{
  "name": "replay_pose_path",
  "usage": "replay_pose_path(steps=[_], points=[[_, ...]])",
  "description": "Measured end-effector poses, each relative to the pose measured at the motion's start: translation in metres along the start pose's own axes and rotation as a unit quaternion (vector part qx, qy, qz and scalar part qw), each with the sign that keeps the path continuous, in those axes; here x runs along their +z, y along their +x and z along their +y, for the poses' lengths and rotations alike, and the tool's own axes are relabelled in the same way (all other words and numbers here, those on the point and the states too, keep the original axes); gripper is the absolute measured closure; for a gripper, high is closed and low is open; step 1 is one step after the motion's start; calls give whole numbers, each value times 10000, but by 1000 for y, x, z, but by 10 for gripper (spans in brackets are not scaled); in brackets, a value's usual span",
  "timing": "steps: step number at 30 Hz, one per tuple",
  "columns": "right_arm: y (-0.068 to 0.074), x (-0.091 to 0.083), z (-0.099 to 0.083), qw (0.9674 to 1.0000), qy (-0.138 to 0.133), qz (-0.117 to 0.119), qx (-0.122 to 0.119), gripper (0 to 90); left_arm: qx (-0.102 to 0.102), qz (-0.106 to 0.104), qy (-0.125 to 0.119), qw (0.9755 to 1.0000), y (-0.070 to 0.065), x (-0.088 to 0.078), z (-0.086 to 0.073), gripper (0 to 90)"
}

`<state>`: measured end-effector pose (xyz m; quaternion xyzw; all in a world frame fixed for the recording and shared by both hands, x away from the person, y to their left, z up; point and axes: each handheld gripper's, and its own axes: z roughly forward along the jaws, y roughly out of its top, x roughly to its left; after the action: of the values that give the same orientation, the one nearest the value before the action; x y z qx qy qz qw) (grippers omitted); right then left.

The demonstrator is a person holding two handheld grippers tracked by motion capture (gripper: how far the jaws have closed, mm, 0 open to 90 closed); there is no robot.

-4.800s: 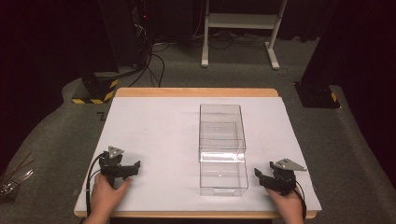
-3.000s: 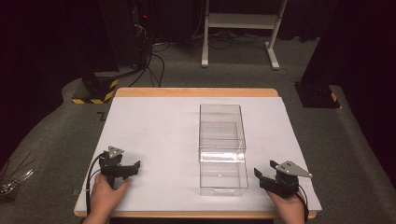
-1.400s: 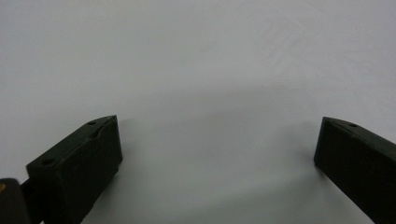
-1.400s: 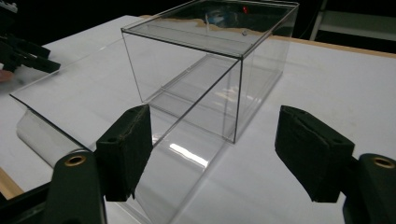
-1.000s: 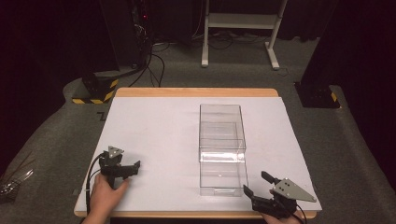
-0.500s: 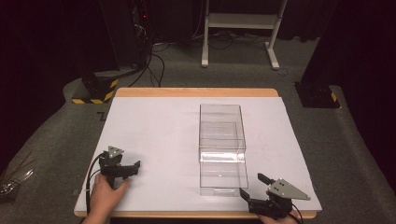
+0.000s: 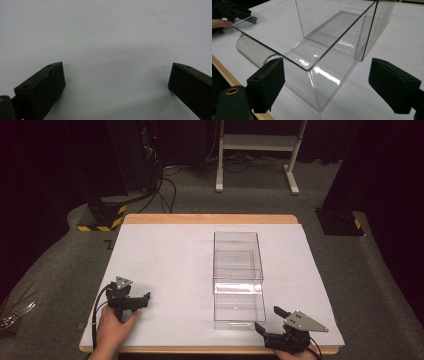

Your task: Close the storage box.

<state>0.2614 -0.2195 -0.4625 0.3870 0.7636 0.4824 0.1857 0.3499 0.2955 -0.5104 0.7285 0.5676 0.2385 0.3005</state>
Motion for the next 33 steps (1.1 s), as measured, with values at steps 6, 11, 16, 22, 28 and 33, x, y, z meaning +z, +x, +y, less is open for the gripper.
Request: replay_pose_path(steps=[6,11,16,22,28,33], points=[[0,3,0,10000,-3,-16,-27,138,0,-4,4,10000,0,0,0,11],[-1,4,1,10000,4,-58,-7,139,1,-4,2,10000,0,0,0,11],[-2,8,3,10000,19,-74,-34,139,-1,-3,3,10000,0,0,0,11],[-3,11,5,9999,18,-101,-27,139,-3,-1,1,10000,0,0,0,11],[-5,17,6,9998,21,-172,-19,139,-4,-3,2,10000,0,0,0,11],[-7,21,8,9997,-5,-242,-12,140,-4,-1,0,10000,0,0,0,11]])
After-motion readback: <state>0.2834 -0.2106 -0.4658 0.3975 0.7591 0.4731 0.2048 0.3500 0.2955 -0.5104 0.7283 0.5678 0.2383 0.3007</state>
